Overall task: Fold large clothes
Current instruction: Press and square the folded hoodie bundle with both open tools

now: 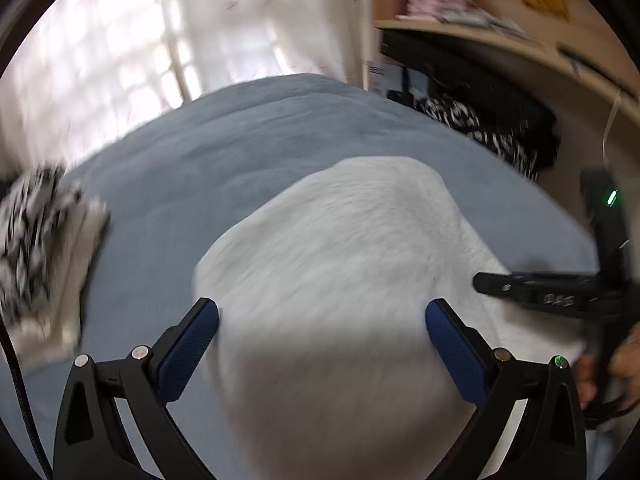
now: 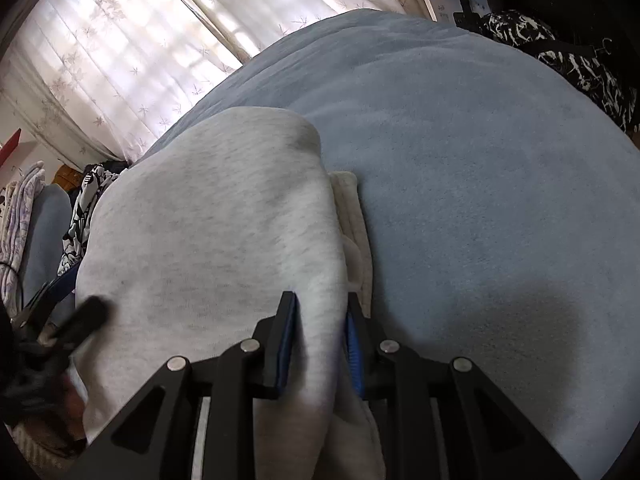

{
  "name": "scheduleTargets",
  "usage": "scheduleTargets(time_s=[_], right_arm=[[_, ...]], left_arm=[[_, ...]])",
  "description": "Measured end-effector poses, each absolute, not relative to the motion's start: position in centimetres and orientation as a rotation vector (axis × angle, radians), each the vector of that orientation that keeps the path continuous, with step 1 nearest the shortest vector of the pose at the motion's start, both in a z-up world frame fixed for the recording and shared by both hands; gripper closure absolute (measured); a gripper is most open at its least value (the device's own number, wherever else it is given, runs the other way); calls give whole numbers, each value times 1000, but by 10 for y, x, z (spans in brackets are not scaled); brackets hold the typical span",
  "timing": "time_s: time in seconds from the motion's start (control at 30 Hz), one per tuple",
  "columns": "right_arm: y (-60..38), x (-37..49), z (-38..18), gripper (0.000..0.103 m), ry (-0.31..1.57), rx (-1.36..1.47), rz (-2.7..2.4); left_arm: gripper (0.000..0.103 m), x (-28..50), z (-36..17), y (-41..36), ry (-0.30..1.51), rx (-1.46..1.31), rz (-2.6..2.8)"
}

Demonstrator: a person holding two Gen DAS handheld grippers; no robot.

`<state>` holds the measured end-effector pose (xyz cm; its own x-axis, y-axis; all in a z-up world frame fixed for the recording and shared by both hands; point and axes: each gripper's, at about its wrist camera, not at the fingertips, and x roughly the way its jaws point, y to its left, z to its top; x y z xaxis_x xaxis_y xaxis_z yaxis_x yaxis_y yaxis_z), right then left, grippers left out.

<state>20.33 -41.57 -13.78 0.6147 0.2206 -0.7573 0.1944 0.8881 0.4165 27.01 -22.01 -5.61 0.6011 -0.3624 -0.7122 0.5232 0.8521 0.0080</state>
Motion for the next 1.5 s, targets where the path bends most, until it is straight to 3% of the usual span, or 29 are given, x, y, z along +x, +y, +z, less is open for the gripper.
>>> scheduleTargets(time_s=[0.07, 0.13, 0.2, 0.5, 0.63, 0.83, 1.07, 1.23, 1.5], right_arm=[[-417, 203, -135, 81, 927, 500, 19], [-415, 202, -129, 64, 941, 478, -2], [-415, 202, -120, 54, 958, 464, -29], [-384, 204, -39, 53, 805, 414, -61], [-365, 243, -47, 53, 800, 411, -58], [-357, 296, -104, 54, 912, 368, -151], [-370, 297, -141, 55, 871, 333, -165], [-367, 294, -130, 54, 879, 333, -146], [-355, 230, -67, 53, 928, 260, -15]], left_arm=[[1, 270, -50, -198, 776, 167, -472], [1, 272, -52, -184, 781, 176, -421], [1, 275, -56, -175, 784, 177, -420], [1, 292, -69, -180, 829, 131, -461], [1, 305, -74, -189, 900, 143, -507], [1, 318, -85, -194, 952, 143, -534], [0, 320, -95, -219, 922, 183, -556], [1, 318, -91, -206, 928, 130, -574], [1, 289, -67, -160, 938, 38, -493]])
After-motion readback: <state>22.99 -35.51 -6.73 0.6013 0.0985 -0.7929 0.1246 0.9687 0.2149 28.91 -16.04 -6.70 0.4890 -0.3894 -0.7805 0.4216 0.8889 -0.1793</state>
